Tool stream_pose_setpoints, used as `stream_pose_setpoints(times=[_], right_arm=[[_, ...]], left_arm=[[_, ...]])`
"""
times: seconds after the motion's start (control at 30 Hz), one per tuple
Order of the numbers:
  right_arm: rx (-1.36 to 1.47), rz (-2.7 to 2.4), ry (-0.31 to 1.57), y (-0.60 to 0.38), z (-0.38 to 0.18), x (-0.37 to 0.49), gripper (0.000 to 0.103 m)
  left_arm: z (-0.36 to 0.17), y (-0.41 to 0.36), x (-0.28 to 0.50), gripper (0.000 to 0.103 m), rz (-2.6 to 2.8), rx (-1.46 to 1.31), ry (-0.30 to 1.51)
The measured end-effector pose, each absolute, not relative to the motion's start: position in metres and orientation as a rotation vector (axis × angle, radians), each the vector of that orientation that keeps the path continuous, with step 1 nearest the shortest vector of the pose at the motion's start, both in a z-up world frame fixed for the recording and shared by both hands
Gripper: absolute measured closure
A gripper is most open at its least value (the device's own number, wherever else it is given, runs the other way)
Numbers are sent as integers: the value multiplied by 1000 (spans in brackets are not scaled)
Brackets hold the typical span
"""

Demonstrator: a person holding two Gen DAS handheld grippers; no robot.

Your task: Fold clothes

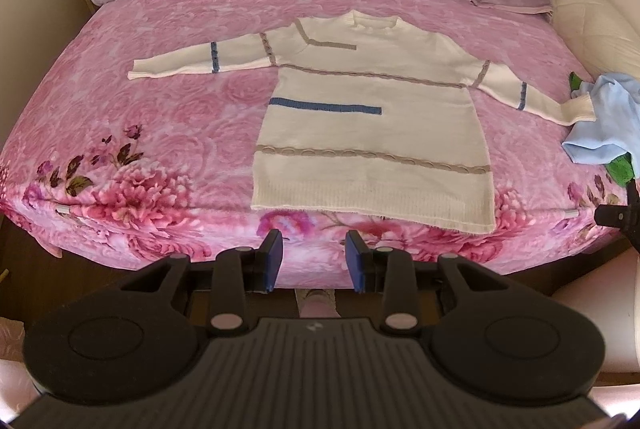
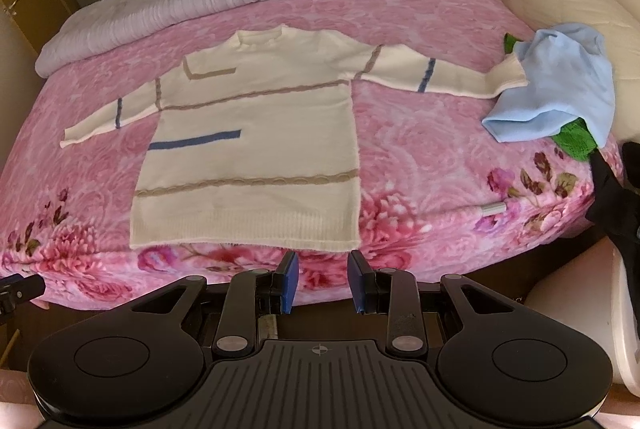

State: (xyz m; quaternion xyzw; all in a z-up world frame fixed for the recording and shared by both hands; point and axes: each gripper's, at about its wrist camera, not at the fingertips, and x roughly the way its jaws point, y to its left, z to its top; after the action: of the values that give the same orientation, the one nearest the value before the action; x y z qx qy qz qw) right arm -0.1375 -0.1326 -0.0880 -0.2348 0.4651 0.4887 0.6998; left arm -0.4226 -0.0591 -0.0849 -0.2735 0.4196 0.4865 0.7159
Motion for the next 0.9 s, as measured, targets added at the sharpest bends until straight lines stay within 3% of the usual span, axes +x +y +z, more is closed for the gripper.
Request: stream_pose_setpoints(times=[0.43,0.73,0.9], right_arm=[[-486,1060,1068,-94,-106,-106,72],[-281,1122,941,-35,-100,-72,72],[-280,1089,978,28,-117,-64,72]], left_arm=[[-101,-12,-415,73,1123,-629,904],[-115,86,-402,70,1130,-685,819],[-127,161,-387,70,1091,-715,836]])
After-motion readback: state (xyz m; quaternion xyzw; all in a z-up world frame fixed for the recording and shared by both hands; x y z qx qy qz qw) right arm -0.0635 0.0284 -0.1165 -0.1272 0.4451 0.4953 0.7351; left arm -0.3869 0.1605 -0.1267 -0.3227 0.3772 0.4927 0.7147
